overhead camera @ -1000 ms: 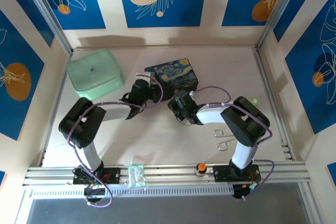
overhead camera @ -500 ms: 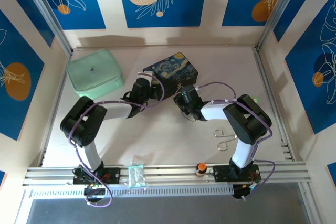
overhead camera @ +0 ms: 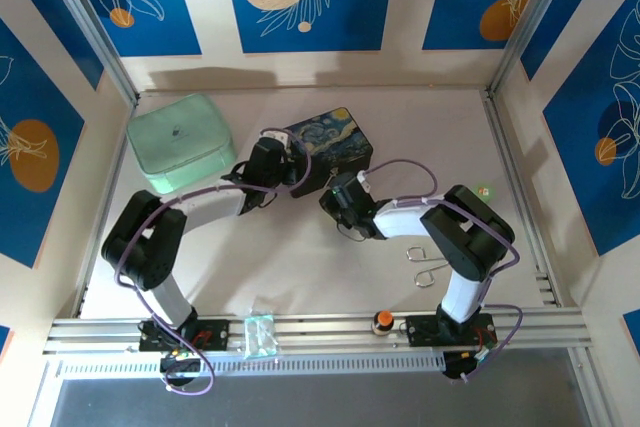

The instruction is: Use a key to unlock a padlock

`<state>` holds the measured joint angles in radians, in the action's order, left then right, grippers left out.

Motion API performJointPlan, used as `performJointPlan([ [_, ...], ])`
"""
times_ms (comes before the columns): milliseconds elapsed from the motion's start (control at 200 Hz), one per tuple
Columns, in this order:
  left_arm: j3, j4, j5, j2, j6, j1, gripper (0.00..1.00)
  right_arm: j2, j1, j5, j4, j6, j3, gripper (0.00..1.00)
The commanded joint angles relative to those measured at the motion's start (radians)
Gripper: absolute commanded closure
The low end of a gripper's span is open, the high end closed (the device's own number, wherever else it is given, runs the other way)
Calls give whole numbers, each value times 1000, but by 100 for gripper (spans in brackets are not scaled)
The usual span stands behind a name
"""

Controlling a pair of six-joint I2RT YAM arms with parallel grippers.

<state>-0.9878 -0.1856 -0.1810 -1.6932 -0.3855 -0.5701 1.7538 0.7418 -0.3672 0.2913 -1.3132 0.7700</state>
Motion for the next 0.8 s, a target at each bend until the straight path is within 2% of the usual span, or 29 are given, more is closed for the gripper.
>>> performJointPlan([
  [0,-46,121,-64,-17,-56,13,35,-32,40,-16,-29,-28,-31,84],
  [95,-48,141,-131,-55,-57,14,34,-53,57,-37,-23,-34,-70,85],
  [215,-59,161,-170,-99,-33,13,35,-54,27,-49,44,-7,-129,91],
  [310,-38,144,-168,-116,-32,13,37,-48,-9,-14,123,31,-156,95],
  [415,-28,135,-155,-136,-15,14,41,-67,-9,-34,95,68,-143,95],
  [505,-17,106,-144,-153,17,13,45,-71,-15,-42,104,41,-146,96],
  [795,14,52,-112,-201,101,13,52,-56,-2,-254,151,-68,-147,97],
])
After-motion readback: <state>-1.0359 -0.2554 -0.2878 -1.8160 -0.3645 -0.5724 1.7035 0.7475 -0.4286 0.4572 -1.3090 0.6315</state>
